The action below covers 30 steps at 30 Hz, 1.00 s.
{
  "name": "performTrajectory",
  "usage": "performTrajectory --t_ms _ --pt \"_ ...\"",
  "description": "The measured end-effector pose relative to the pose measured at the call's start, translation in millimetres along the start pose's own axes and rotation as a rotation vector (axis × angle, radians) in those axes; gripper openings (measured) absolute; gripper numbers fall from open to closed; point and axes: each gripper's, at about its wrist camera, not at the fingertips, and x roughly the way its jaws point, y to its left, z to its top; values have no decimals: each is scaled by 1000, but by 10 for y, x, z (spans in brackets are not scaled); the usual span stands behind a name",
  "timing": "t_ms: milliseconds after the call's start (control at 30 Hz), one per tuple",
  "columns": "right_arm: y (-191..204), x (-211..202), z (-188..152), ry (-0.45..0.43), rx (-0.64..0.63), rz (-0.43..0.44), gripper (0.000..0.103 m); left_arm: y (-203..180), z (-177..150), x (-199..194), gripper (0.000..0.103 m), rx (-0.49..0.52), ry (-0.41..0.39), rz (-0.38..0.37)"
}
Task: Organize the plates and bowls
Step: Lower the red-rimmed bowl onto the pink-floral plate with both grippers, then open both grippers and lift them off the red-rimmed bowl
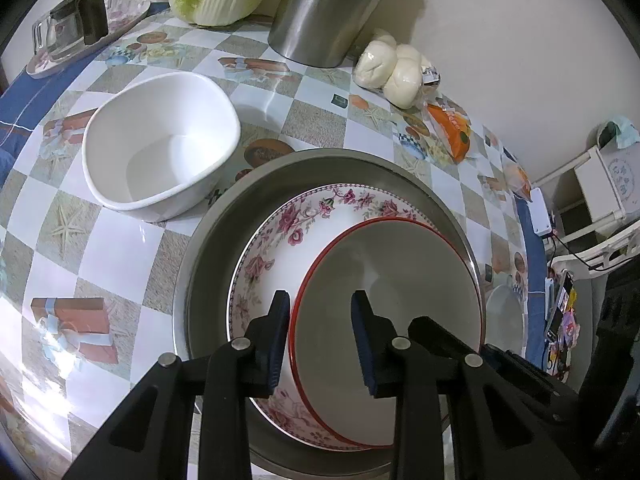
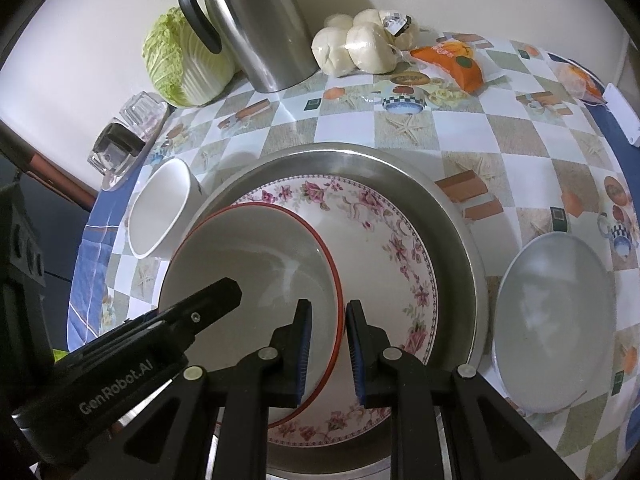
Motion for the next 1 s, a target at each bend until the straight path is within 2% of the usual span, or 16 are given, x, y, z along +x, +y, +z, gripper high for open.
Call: performTrajectory --t_ms 300,500,600,700,900,967,1000 --pt "-29 -36 9 -3 7 -8 21 -16 4 -100 35 10 -29 6" --pt "-52 -238 53 -45 9 -24 21 -45 26 -238 36 23 -64 17" --pt "-66 -366 80 -75 10 -26 20 -47 31 -332 51 25 -94 25" --pt "-75 -479 97 -100 10 -32 20 -29 28 -400 53 15 -111 33" --pt "-97 -530 93 -101 6 -58 34 17 18 -444 55 1 -117 82" --pt "-92 -529 89 -102 -1 -72 55 40 15 -431 58 -8 -105 113" --pt "-86 -535 92 -105 -5 -79 61 53 10 -426 65 -10 -103 123"
